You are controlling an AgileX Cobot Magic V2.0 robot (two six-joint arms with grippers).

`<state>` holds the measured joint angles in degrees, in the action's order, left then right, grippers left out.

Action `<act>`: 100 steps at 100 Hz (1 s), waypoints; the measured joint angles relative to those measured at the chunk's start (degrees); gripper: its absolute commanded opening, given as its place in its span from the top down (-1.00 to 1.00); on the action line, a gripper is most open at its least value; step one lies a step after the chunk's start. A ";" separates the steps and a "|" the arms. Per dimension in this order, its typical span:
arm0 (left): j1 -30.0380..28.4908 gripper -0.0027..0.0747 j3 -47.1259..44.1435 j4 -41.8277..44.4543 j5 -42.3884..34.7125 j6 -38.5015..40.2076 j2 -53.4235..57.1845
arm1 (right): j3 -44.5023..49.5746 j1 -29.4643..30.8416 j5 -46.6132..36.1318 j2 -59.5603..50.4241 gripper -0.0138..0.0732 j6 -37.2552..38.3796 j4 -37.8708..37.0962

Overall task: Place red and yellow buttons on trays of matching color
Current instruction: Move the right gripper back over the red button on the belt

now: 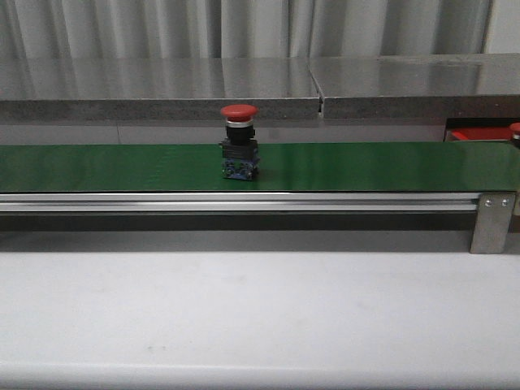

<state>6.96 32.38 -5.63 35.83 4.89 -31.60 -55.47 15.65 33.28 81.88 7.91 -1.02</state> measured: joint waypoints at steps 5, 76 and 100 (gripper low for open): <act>0.00 0.98 0.00 0.00 0.00 0.00 0.00 | 0.00 -0.38 0.38 -1.35 -0.40 0.00 -0.24; 0.00 0.98 0.00 0.00 0.00 0.00 0.00 | -12.64 -20.67 9.10 -5.22 -0.44 -3.28 -0.63; 0.00 0.98 0.00 0.00 0.00 0.00 0.00 | -18.66 -26.63 14.14 -0.22 -0.73 -6.42 -0.63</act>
<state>6.96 32.38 -5.63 35.83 4.89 -31.60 -74.13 -10.98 47.41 81.65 1.49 -1.65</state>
